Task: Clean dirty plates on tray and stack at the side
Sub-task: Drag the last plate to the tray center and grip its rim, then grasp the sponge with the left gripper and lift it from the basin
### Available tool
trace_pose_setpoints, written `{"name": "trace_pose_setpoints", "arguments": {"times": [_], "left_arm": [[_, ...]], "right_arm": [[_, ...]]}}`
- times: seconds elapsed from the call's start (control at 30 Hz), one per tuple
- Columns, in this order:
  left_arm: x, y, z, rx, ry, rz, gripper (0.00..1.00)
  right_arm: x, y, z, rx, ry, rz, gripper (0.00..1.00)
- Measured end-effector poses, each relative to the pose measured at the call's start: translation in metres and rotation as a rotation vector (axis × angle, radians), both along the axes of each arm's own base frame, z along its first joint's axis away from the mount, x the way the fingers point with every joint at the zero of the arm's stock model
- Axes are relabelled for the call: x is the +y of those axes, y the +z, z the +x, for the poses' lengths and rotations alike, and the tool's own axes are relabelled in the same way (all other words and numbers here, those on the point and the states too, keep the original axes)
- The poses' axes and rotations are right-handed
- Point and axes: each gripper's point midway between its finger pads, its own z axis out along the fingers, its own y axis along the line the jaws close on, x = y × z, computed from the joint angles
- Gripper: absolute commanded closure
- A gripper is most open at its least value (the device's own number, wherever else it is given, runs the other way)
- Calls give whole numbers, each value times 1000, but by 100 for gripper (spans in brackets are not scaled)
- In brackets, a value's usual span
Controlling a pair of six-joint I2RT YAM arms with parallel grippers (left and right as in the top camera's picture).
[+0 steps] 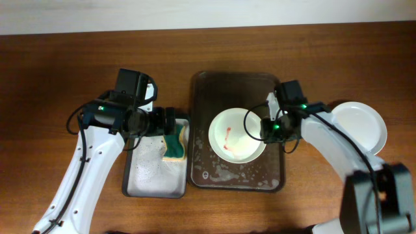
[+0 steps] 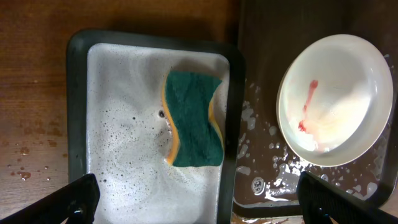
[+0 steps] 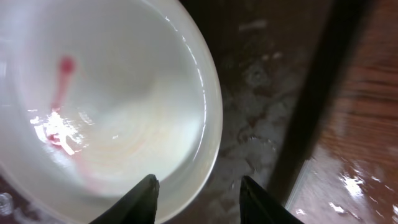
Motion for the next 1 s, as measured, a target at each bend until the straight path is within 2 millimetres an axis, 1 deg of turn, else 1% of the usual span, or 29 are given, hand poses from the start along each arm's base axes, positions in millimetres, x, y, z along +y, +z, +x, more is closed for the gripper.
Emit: {"name": "trace_pose_setpoints", "arguments": {"times": [0.03, 0.07, 0.1, 0.13, 0.2, 0.27, 0.3, 0.33, 0.37, 0.4, 0.43, 0.47, 0.5, 0.53, 0.57, 0.63, 0.7, 0.73, 0.77, 0.8, 0.87, 0.93, 1.0], "left_arm": [[0, 0, 0, 1, 0, 1, 6], [0, 0, 0, 1, 0, 0, 16], [0, 0, 1, -2, 3, -1, 16], [0, 0, 1, -3, 7, -2, 22], [-3, -1, 4, -8, 2, -4, 27], [-13, -13, 7, -3, -23, 1, 35], [-16, -25, 11, 0, -30, 20, 39], [-19, -53, 10, 45, -30, 61, 40], [-19, -70, 6, 83, -24, 82, 40], [-17, -91, 8, 105, -6, 103, 44], [-15, -110, 7, 135, 8, 120, 51], [-13, -127, 3, 172, 25, 136, 61], [-11, -144, 0, 211, 45, 147, 68], [-14, -155, 0, 233, 59, 134, 92], [-18, -159, 1, 240, 62, 114, 100], [-25, -161, 1, 249, 64, 77, 100], [-26, -161, 0, 261, 62, 69, 100], [-24, -159, -2, 278, 64, 71, 90], [-22, -155, -4, 300, 68, 76, 72], [-19, -149, -7, 329, 68, 84, 44], [-11, -138, -10, 365, 89, 93, 36], [-6, -122, -6, 361, 107, 88, 34], [-8, -115, -12, 374, 100, 86, 34]], "right_arm": [[2, -12, 2, 18, 7, 2, 74], [3, -23, 3, 39, 10, 3, 78], [4, -31, 6, 43, 12, 5, 83], [3, -34, 7, 44, 1, 2, 95], [-1, -37, 8, 54, -43, -18, 96], [-2, -36, 10, 53, -76, -16, 96], [-2, -36, 9, 56, -85, -16, 96], [-2, -37, 8, 63, -89, -18, 96], [-3, -37, 7, 68, -91, -20, 96], [-3, -37, 5, 76, -93, -22, 96], [-3, -37, 4, 79, -95, -22, 96], [-3, -37, 4, 83, -98, -23, 96], [-4, -37, 3, 87, -99, -24, 96], [-4, -37, 3, 87, -101, -24, 96], [-4, -37, 3, 88, -102, -24, 96], [-4, -37, 2, 90, -104, -27, 96], [-4, -37, 2, 92, -104, -27, 96], [-5, -37, 2, 93, -103, -28, 96], [-5, -37, 1, 96, -103, -29, 96], [-5, -37, 0, 99, -104, -29, 96], [-5, -37, 0, 102, -104, -30, 96], [-5, -37, -1, 106, -103, -31, 96], [-5, -37, -1, 106, -104, -31, 96]]}}
